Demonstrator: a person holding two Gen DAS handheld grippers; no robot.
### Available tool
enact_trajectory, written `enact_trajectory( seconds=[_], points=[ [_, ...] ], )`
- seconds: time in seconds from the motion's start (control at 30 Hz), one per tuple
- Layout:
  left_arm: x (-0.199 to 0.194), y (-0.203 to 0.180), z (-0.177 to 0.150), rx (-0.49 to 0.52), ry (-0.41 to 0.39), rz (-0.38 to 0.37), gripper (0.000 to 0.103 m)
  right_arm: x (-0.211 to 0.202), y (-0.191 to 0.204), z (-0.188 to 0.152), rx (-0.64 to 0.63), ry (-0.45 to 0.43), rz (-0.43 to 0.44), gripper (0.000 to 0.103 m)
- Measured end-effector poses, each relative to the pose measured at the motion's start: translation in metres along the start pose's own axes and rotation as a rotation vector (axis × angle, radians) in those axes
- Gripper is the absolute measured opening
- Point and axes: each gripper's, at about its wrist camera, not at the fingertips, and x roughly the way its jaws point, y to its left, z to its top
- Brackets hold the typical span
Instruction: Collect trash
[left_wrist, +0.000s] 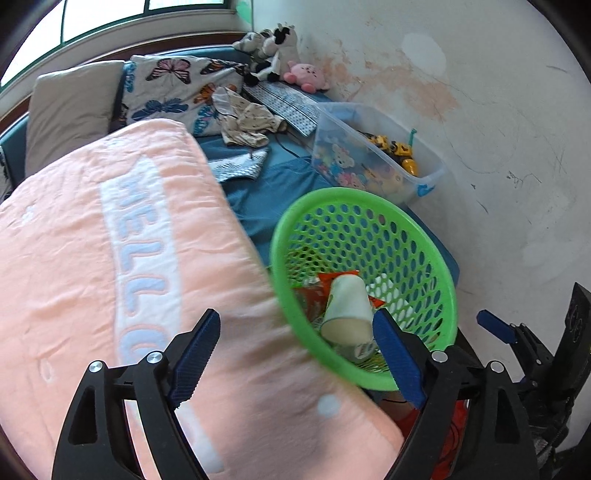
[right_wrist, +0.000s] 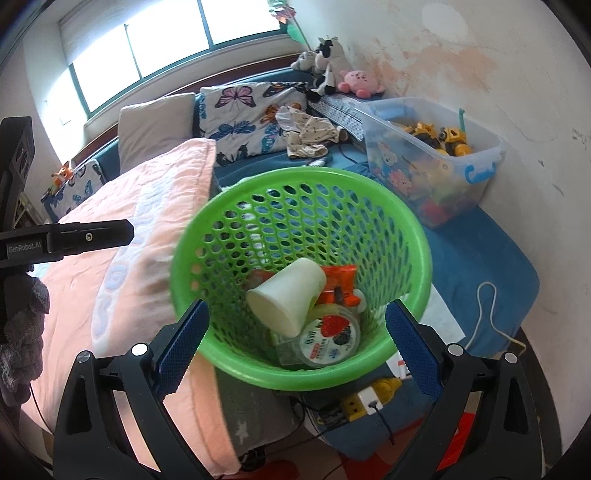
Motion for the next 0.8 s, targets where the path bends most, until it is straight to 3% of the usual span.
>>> enact_trajectory(
  seconds=[0.8],
  points=[
    [-0.102,0.079,-0.076,-0.032,-0.188,0.233,0.094,-0.017,0.103,-0.025,-0.180,-0.029,0.040,0.098]
  ],
)
